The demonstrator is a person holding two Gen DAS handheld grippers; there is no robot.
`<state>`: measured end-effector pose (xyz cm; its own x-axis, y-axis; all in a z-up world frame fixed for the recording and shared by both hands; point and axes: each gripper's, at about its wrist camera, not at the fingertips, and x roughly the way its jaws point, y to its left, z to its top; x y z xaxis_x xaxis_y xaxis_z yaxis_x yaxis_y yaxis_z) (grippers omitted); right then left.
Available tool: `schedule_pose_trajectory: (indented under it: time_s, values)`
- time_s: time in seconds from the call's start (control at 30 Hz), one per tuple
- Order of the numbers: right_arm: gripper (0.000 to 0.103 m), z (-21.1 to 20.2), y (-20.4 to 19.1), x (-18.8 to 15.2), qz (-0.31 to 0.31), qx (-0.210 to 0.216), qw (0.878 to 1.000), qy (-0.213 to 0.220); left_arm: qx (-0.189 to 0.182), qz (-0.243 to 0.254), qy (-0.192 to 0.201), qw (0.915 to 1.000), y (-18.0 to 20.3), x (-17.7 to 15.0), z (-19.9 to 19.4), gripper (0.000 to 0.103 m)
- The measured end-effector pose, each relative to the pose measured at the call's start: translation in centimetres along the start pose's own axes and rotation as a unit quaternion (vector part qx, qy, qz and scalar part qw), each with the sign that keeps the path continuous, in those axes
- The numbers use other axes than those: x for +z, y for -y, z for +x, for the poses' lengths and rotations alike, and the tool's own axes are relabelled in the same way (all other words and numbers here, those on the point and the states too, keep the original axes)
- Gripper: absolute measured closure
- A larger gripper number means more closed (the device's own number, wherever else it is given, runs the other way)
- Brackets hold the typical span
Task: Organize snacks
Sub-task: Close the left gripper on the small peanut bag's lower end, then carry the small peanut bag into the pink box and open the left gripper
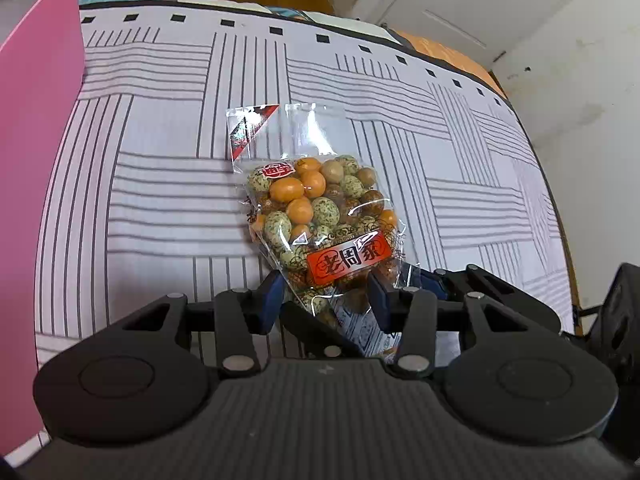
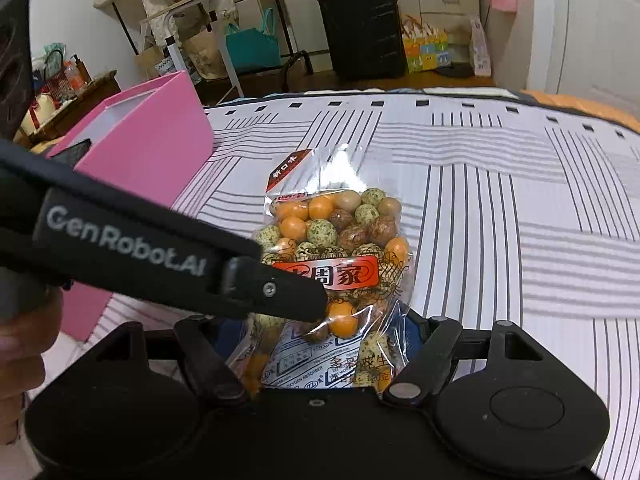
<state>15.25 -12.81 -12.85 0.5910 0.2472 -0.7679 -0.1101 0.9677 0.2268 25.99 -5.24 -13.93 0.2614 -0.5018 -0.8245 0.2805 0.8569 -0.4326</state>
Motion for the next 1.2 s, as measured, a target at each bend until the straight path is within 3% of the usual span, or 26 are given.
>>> schedule_pose_trajectory:
  time_s: [0.27, 0.73, 1.03, 1.2]
  values:
    - [0.024, -2.3, -2.4, -0.6, -0.028, 0.002, 0.999, -0.030, 0.012, 0.011, -0.007, 0.9998, 1.3, -2.8, -2.9, 0.060]
    - [0.023, -9.0, -7.0, -1.5, -0.072, 0.008, 0.997, -0.039, 0.006, -0.037, 0.031, 0.9988, 1.6, -7.8, -9.6, 0.060]
    - [0.019, -13.1, -10.6, 1.7, -0.118, 0.028, 0.993, -0.005, -0.010, -0.016, 0.103, 0.9945, 1.6, -8.7, -16.4, 0.060]
    - [0.019, -13.5, -13.3, 4.7, -0.188, 0.065, 0.980, 0.020, -0.013, -0.027, 0.142, 0.9894, -0.1, -8.3, -20.2, 0.059]
